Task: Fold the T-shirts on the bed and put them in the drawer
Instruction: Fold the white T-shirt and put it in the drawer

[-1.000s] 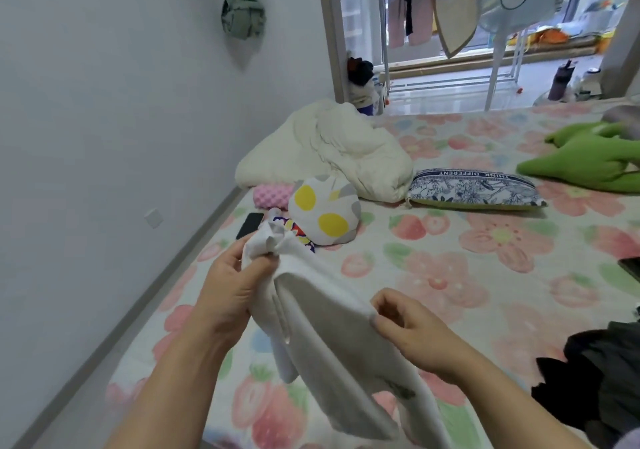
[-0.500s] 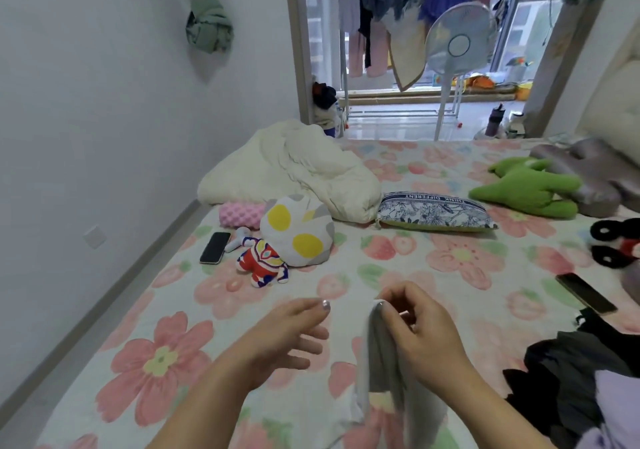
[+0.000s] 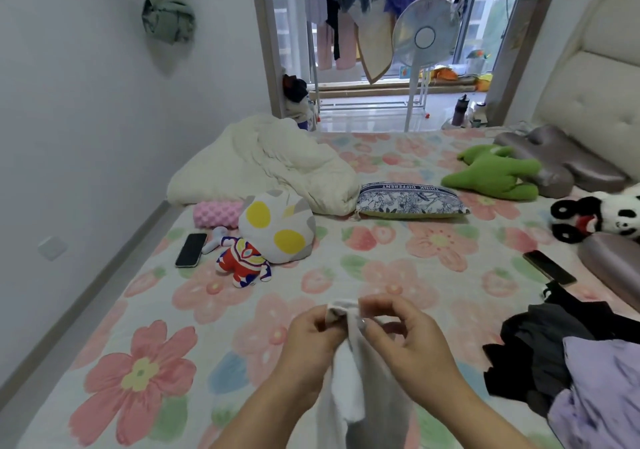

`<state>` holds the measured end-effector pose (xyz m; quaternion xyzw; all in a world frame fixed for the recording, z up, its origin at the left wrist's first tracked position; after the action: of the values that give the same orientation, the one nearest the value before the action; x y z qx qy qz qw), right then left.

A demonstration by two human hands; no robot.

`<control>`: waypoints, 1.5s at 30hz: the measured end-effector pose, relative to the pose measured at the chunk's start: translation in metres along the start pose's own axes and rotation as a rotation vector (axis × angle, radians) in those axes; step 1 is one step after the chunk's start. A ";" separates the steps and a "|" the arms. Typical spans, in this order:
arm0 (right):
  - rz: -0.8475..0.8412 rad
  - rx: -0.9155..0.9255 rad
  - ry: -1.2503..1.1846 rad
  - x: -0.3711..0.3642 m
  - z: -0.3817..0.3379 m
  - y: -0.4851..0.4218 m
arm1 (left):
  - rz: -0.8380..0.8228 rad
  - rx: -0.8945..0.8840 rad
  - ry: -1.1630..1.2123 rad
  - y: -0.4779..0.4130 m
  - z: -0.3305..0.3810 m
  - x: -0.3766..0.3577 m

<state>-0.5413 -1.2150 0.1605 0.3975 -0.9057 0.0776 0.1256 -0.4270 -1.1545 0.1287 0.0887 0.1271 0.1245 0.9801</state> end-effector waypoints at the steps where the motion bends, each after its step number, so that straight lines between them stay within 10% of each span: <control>1: 0.009 -0.047 0.024 0.003 0.005 0.000 | 0.030 -0.004 0.073 -0.001 0.002 0.007; 10: -0.239 -0.334 -0.185 -0.011 0.049 0.002 | 0.041 -0.061 0.369 -0.014 0.018 0.043; 18: -0.305 -0.362 0.462 -0.004 0.066 -0.004 | 0.078 -0.114 0.378 -0.010 0.026 0.052; 22: -0.376 -0.435 0.148 -0.018 0.084 -0.004 | 0.065 -0.109 0.442 -0.009 0.030 0.051; 29: -0.163 -0.363 -0.220 -0.018 0.085 -0.019 | 0.080 -0.142 0.526 -0.009 0.038 0.069; 35: -0.019 -0.083 0.016 0.024 0.029 -0.035 | 0.389 0.016 0.020 0.004 0.031 0.102; 40: -0.186 0.192 0.362 0.017 -0.030 -0.043 | -0.133 -0.154 -0.535 -0.006 0.052 0.028; 45: -0.217 0.279 0.409 0.027 -0.062 -0.051 | -0.343 -0.240 -0.391 -0.028 0.062 -0.014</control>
<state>-0.5110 -1.2531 0.2296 0.4818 -0.7941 0.2663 0.2574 -0.4175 -1.1939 0.1852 -0.0286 -0.0670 -0.0487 0.9962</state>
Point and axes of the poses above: each hand's wrist, its own y-axis away from the middle knuckle, its own x-axis out of the back of the hand, z = x × y, the point moved 5 cm from there along -y, towards the middle knuckle, and after that the axes turned 14 degrees about -z, right-handed, at the moved point
